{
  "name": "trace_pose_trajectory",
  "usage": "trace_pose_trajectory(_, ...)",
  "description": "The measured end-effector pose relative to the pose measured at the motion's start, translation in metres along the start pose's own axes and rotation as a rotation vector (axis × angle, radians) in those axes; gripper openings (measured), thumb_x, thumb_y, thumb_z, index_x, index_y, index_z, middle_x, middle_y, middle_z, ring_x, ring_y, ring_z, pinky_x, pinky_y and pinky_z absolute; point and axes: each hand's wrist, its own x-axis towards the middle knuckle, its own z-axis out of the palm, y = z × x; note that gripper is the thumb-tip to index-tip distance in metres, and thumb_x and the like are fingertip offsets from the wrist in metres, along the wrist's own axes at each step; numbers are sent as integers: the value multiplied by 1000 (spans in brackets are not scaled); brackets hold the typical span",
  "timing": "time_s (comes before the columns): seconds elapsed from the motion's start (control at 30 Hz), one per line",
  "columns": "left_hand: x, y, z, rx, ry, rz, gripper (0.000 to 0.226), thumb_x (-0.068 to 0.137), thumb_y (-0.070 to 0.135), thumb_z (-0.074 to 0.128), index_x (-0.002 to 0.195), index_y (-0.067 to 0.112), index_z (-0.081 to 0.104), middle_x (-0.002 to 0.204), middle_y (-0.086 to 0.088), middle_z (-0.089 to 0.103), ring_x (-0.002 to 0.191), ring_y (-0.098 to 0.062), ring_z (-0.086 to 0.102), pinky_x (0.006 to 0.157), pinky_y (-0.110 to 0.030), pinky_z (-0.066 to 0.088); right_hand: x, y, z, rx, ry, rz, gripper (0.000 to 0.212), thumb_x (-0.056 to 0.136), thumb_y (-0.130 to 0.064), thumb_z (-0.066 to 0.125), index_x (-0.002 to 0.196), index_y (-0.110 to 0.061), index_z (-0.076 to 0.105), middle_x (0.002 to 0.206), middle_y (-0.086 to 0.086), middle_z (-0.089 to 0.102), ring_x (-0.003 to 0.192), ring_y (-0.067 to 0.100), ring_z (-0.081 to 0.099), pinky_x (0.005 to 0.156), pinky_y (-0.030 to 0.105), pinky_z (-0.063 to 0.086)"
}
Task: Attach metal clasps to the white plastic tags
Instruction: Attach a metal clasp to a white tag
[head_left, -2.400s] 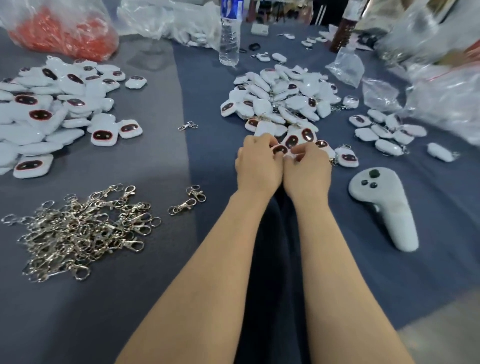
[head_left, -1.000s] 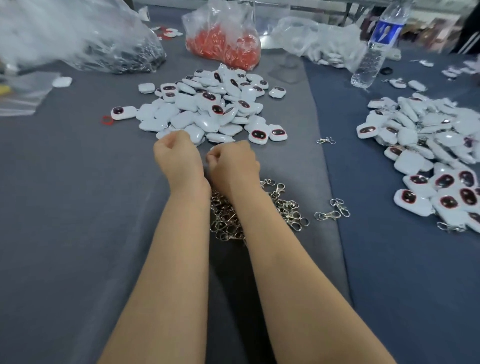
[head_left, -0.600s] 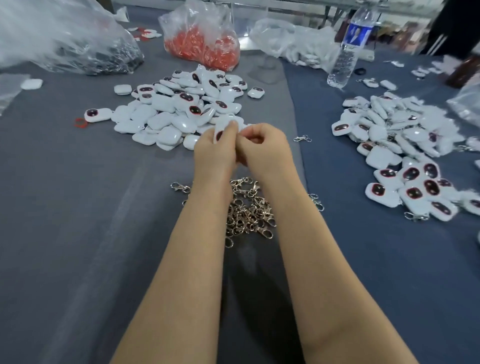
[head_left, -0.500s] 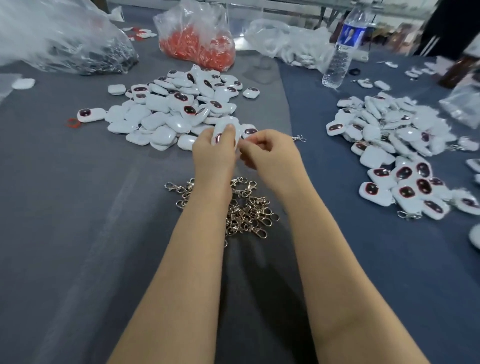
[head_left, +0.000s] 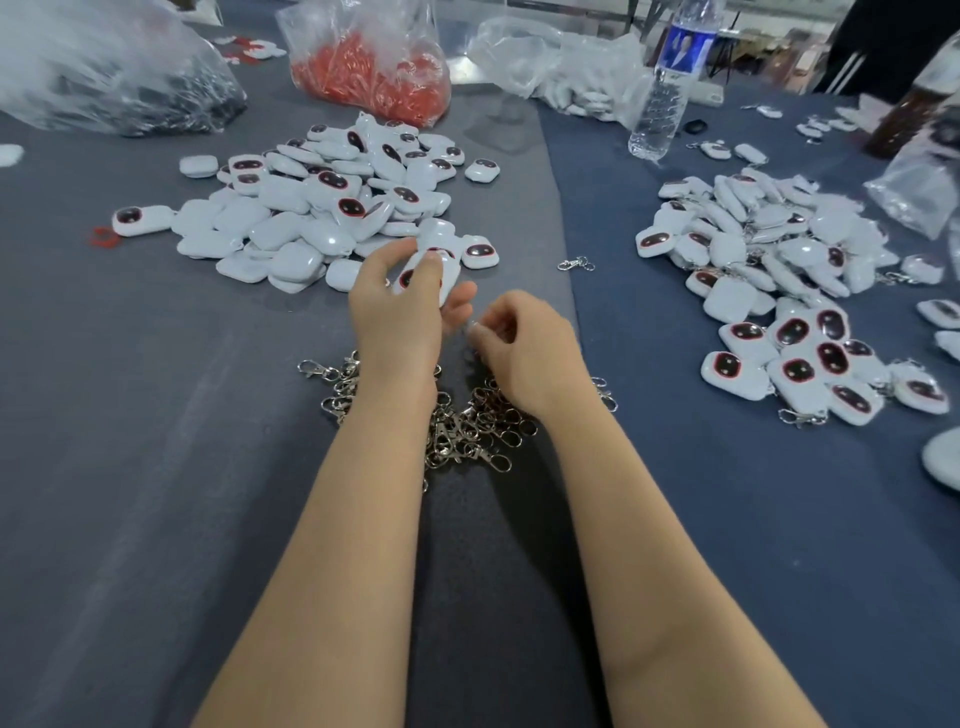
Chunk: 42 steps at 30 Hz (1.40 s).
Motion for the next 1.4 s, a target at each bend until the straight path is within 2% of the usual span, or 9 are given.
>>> trace_pose_trajectory(0.17, -3, -3, -1, 210, -42, 84, 27, 95, 8, 42, 103, 25, 61, 99, 6, 59, 61, -2, 67, 58, -17, 54, 3, 4, -8, 389, 127, 137, 12, 92, -22, 59, 80, -23, 58, 74, -8, 67, 71, 9, 62, 69, 25, 47)
trace_pose_trajectory(0.33, -3, -6, 1, 532, -81, 210, 25, 91, 14, 47, 87, 31, 65, 101, -2, 63, 92, -18, 63, 91, -39, 50, 2, 5, -11, 504, 47, 136, 12, 91, -20, 61, 79, -23, 62, 69, -7, 72, 61, 3, 64, 71, 30, 51)
trace_pose_trajectory(0.47, -2, -6, -1, 618, -62, 231, 10, 88, 22, 55, 87, 28, 64, 106, -4, 63, 86, -11, 53, 82, -27, 45, 0, 1, -11, 364, 78, 24, 19, 88, -20, 64, 72, -30, 64, 64, -18, 64, 61, -8, 57, 66, 14, 44)
trace_pose_trajectory(0.63, -3, -8, -1, 656, -143, 199, 16, 87, 25, 60, 71, 28, 62, 77, 3, 58, 68, -8, 49, 67, -25, 41, 0, -1, -15, 365, 133, 22, 13, 91, -17, 60, 83, -23, 67, 69, -13, 64, 70, 2, 60, 72, 21, 48)
trace_pose_trajectory(0.87, -3, -10, -1, 801, -257, 285, 14, 88, 26, 62, 75, 22, 67, 77, 3, 53, 56, 1, 45, 51, -6, 30, -2, -4, -15, 185, 229, -72, 17, 93, -10, 53, 91, -18, 68, 78, -12, 61, 72, 1, 53, 64, 2, 37)
trace_pose_trajectory(0.97, -2, -12, 0, 757, -239, 282, 14, 88, 24, 62, 75, 23, 66, 78, 3, 54, 58, -1, 44, 56, -12, 32, -2, -7, -16, 299, 266, -39, 21, 94, -8, 50, 95, -21, 66, 89, -7, 66, 79, 1, 57, 70, 3, 41)
trace_pose_trajectory(1.1, -1, -12, 0, 626, -174, 263, 11, 88, 21, 62, 78, 21, 66, 76, 2, 62, 65, -7, 47, 68, -23, 39, -3, -9, -19, 512, 289, 27, 23, 95, -7, 47, 90, -25, 61, 82, -6, 67, 82, 10, 63, 80, 24, 51)
trace_pose_trajectory(1.23, -1, -12, 1, 639, -142, 310, 9, 88, 22, 62, 81, 23, 66, 98, -7, 66, 77, -7, 51, 69, -16, 38, -3, -11, -17, 436, 286, 8, 12, 88, -14, 62, 80, -22, 60, 72, -10, 61, 64, 1, 53, 60, 8, 41)
trace_pose_trajectory(1.4, -2, -14, 2, 709, -180, 308, 10, 89, 21, 60, 83, 20, 67, 115, -10, 61, 95, -5, 58, 85, -22, 43, -3, -10, -15, 402, 287, 25, 14, 86, -12, 63, 77, -20, 58, 68, -12, 57, 58, -2, 50, 57, 7, 40)
